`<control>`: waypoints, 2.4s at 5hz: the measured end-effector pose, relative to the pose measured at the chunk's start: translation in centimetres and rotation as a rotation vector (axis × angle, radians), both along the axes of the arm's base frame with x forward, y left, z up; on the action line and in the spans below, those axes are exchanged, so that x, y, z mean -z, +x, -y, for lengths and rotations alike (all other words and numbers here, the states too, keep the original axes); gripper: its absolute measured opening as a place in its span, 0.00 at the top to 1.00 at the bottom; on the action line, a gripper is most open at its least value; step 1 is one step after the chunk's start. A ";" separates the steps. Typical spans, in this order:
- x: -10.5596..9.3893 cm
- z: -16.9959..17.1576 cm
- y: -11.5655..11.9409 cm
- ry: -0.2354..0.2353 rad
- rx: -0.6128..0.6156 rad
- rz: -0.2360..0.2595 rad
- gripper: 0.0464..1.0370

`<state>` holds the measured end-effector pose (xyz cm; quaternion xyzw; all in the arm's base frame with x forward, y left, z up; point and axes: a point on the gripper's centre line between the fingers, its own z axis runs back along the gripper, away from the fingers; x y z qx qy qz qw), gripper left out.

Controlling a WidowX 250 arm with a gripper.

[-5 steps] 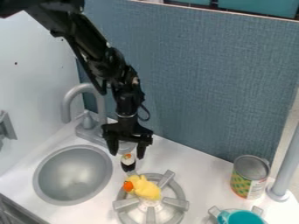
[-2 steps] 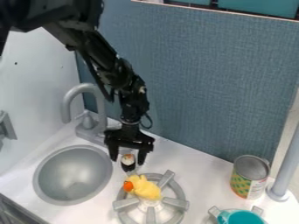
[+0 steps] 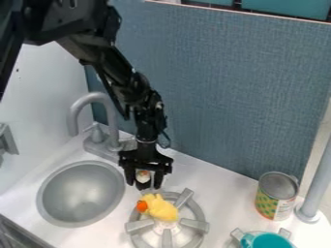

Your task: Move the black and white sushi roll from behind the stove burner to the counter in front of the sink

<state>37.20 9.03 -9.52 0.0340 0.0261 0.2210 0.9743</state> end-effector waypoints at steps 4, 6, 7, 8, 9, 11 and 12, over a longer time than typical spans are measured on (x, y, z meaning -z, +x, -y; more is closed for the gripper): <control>-6.3 -2.1 -3.8 0.107 -0.041 0.100 0.51; -9.0 -1.8 -12.5 0.178 -0.166 0.001 0.51; -7.3 -0.7 -14.3 0.078 -0.079 -0.044 0.51; -4.8 0.2 -15.3 0.000 0.021 -0.113 0.51; -1.9 0.6 -16.4 -0.063 0.077 -0.182 0.51; 2.1 0.8 -15.2 -0.132 0.161 -0.235 0.51; 2.1 0.9 -15.0 -0.125 0.180 -0.204 0.51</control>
